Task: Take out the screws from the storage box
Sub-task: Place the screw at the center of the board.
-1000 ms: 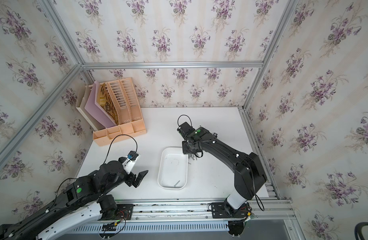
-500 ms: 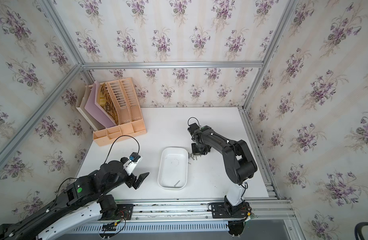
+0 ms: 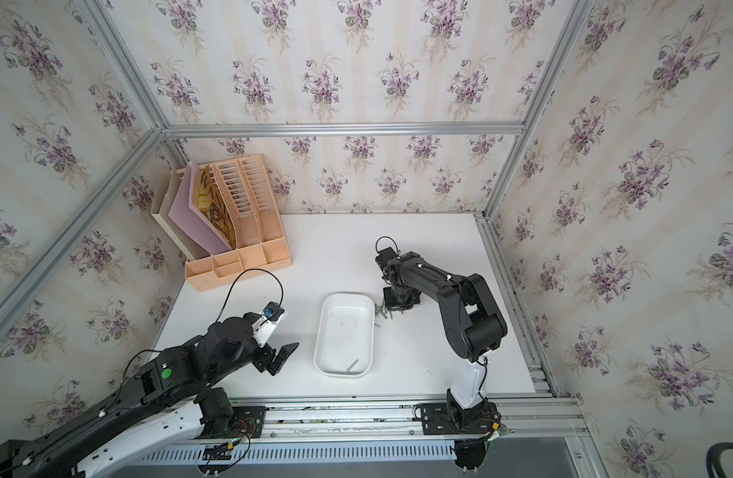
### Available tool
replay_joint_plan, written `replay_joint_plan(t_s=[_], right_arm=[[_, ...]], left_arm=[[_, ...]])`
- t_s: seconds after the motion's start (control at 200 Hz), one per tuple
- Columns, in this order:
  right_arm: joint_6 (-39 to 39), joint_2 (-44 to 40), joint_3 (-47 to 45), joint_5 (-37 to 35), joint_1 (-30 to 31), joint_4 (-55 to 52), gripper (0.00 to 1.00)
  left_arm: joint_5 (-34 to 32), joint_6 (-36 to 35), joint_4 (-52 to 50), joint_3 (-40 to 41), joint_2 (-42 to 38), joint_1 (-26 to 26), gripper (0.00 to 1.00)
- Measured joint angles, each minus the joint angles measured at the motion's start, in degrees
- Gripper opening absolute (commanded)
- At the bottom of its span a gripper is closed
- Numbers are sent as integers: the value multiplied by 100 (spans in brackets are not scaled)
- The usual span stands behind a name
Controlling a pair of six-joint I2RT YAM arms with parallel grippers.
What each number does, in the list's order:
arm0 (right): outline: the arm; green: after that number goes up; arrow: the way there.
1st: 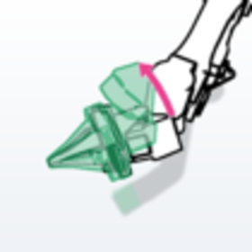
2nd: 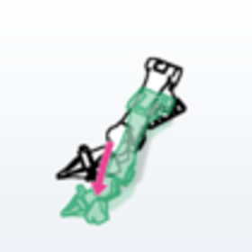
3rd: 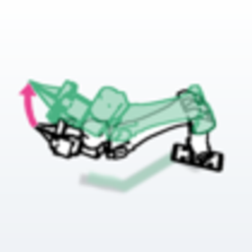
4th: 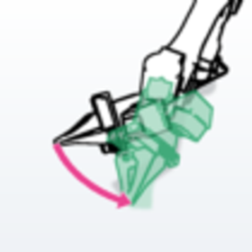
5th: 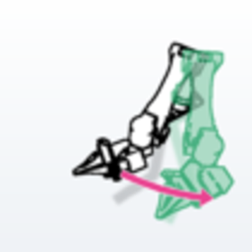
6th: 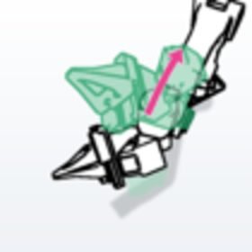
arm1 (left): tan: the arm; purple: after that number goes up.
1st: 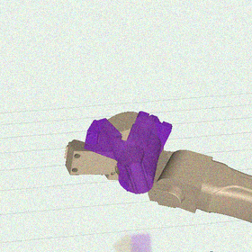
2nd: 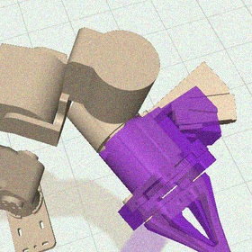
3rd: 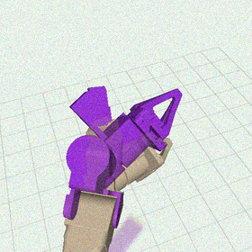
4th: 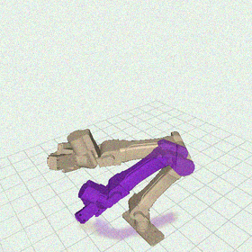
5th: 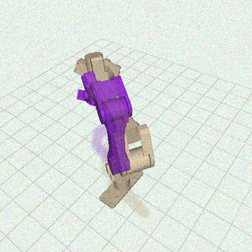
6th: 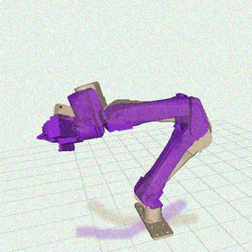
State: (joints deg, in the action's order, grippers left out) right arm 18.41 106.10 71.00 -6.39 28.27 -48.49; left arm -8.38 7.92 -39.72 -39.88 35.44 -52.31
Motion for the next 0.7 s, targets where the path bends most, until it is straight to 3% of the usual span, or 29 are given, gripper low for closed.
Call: replay_joint_plan(t_s=[0.315,0.475,0.579,0.699], right_arm=[[166,-295,155,59,2,-192,22],[627,-990,774,103,129,-640,29],[1064,-1403,1023,197,664,-925,30],[1709,-1528,1075,236,1681,-1139,27]], left_arm=[[0,4,2,0,-153,0,99],[22,20,2,0,-101,0,99],[24,24,-9,-20,-11,0,99],[70,44,-7,-63,74,0,99]])
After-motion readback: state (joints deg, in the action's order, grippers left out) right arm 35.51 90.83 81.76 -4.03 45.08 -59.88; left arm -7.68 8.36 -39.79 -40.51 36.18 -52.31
